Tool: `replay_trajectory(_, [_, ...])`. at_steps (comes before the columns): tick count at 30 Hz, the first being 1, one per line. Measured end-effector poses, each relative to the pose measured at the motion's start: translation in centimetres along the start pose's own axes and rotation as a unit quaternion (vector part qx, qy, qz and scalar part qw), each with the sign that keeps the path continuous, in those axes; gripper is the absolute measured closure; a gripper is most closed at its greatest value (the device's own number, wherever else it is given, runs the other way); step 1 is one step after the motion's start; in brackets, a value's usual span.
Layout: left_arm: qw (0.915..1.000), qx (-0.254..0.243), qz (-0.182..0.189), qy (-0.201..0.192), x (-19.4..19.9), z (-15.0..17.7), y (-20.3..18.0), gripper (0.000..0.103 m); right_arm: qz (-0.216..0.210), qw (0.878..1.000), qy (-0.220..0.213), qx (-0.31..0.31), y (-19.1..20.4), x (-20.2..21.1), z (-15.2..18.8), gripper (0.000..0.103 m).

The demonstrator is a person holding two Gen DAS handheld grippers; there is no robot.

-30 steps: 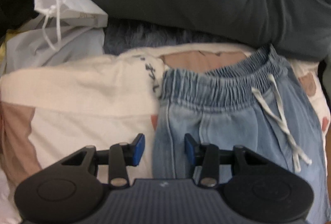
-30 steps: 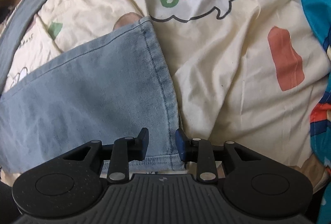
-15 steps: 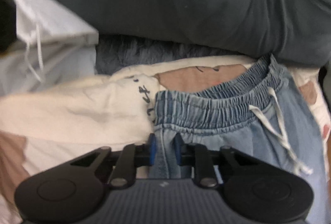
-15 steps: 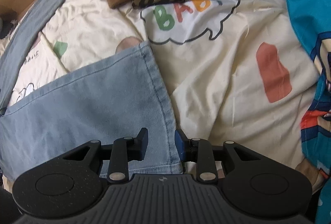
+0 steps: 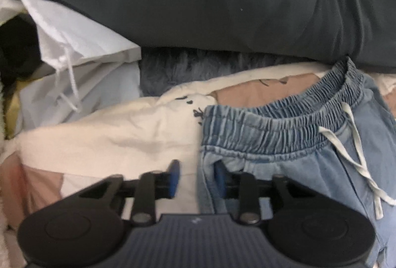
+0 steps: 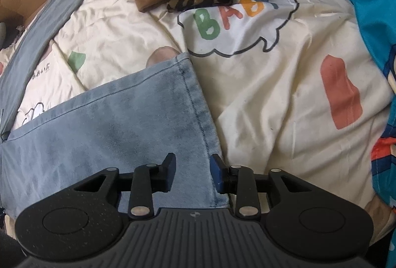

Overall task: Fold clothes
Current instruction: 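Move both open tools over the folded jeans toward the waistband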

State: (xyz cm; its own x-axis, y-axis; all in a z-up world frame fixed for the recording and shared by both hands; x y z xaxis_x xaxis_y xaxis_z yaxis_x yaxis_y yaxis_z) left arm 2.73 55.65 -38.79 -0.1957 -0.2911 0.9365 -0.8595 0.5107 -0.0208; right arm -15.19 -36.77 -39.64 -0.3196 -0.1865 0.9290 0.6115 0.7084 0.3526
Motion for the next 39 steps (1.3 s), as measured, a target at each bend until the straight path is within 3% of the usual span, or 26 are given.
replay_trajectory(1, [0.9999,-0.012,0.004,-0.001,0.3,-0.1,-0.2,0.066,-0.001,1.000,-0.002,-0.001,0.1,-0.1,-0.1,0.062])
replay_trajectory(2, [0.9996,-0.025,0.012,0.002,0.5,-0.1,-0.3,0.056,-0.001,1.000,-0.004,-0.003,0.2,-0.3,-0.1,0.062])
replay_trajectory(3, [0.9992,-0.037,0.016,0.006,0.8,-0.2,-0.5,0.052,-0.002,1.000,-0.006,-0.005,0.3,-0.3,-0.1,0.062])
replay_trajectory(7, [0.9971,-0.075,0.006,-0.010,2.7,-0.9,-1.3,0.052,-0.008,1.000,-0.012,0.002,0.9,-0.5,-0.2,0.061])
replay_trajectory(12, [0.9929,-0.109,0.028,-0.036,5.7,-0.7,-3.7,0.052,-0.018,1.000,-0.019,0.017,1.4,-0.5,-0.1,0.060])
replay_trajectory(19, [0.9748,-0.204,0.079,-0.042,7.5,2.3,-9.3,0.060,-0.001,0.999,-0.030,0.033,1.6,-0.1,-0.3,0.060])
replay_trajectory(28, [0.9600,-0.259,0.106,-0.014,5.3,6.3,-12.7,0.068,0.002,0.999,-0.020,0.047,3.0,-0.7,-0.3,0.059])
replay_trajectory(39, [0.9579,-0.275,0.080,0.018,1.1,7.6,-14.5,0.072,0.001,0.998,0.018,0.057,4.0,-2.3,2.1,0.059])
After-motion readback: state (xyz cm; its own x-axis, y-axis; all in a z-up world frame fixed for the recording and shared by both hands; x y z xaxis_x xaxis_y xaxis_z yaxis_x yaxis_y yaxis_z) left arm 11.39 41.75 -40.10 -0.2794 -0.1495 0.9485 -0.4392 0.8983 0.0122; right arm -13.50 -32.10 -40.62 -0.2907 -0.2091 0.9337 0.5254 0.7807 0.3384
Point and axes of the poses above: each gripper's, at about its wrist camera, not at the fingertips, and x roughly against the way its jaws point, y to its left, z to its underside, the point moved 4 cm from there along -x, roughly the way its jaws point, and after that the axes turned 6 degrees about -z, right-handed, at the moved point
